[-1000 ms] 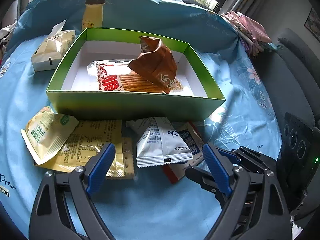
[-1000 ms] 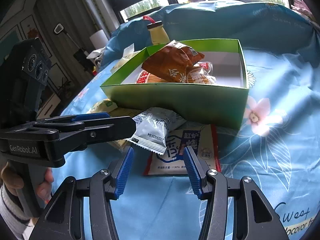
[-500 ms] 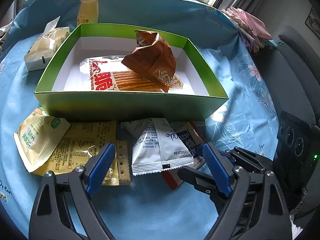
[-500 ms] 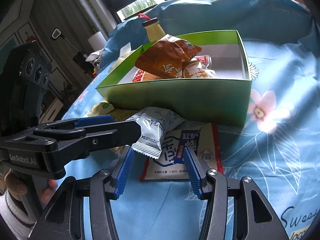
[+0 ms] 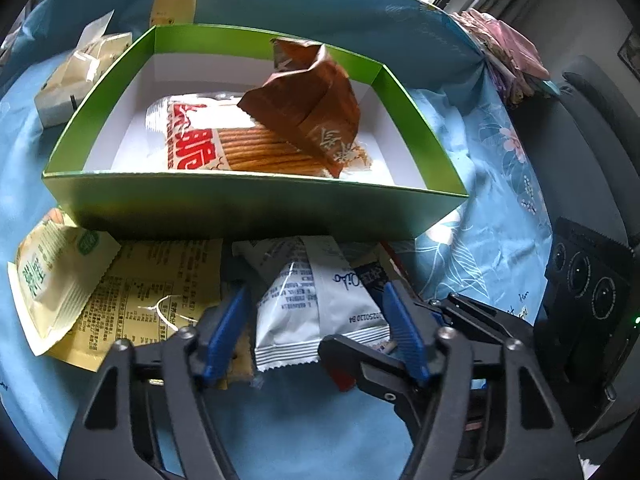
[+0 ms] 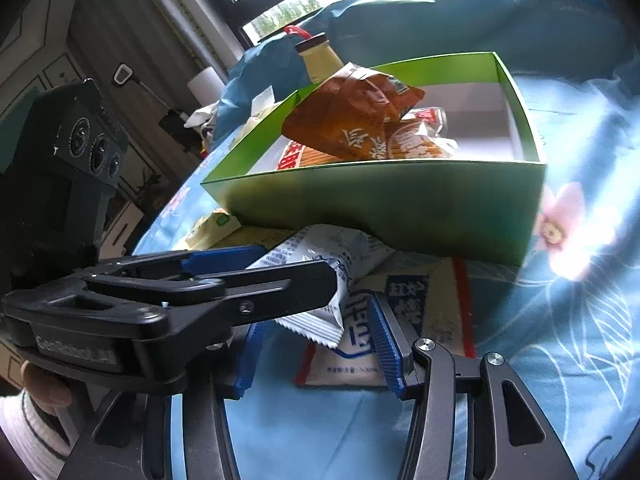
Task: Organize snacks
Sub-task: 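Close both grippers on the white sachet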
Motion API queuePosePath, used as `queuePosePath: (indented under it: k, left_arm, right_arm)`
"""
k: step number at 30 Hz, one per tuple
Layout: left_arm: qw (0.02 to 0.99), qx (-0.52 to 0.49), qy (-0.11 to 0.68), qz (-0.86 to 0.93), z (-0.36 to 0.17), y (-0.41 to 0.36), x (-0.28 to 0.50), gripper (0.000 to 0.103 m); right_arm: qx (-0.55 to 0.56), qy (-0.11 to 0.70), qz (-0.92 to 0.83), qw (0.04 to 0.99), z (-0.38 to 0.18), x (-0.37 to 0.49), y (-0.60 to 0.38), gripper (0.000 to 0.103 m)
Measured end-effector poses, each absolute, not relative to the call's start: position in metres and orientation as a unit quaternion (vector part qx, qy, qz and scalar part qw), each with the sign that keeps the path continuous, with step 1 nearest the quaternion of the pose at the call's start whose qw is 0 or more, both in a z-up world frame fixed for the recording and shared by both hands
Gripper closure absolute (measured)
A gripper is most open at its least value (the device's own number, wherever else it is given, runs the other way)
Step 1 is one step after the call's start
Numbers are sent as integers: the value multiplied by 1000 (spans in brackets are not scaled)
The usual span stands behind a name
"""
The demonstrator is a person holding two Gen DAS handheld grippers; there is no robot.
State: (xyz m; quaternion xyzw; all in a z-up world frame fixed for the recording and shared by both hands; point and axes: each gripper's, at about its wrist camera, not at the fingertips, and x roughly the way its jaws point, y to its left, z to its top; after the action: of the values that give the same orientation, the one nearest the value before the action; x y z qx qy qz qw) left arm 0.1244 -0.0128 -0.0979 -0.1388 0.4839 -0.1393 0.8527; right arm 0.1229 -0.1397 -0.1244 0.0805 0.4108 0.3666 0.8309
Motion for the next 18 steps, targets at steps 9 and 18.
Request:
queuePosePath:
  k: [9,18]
  left_arm:
    - [851,-135,489,-136,-100,-10,125,50]
    - [856,-122,484,-134,-98,-14,122,51]
  right_arm:
    - [72,410,376,828,-127,127,-126,56]
    - [65,398,370,837,-129,122,-128,67]
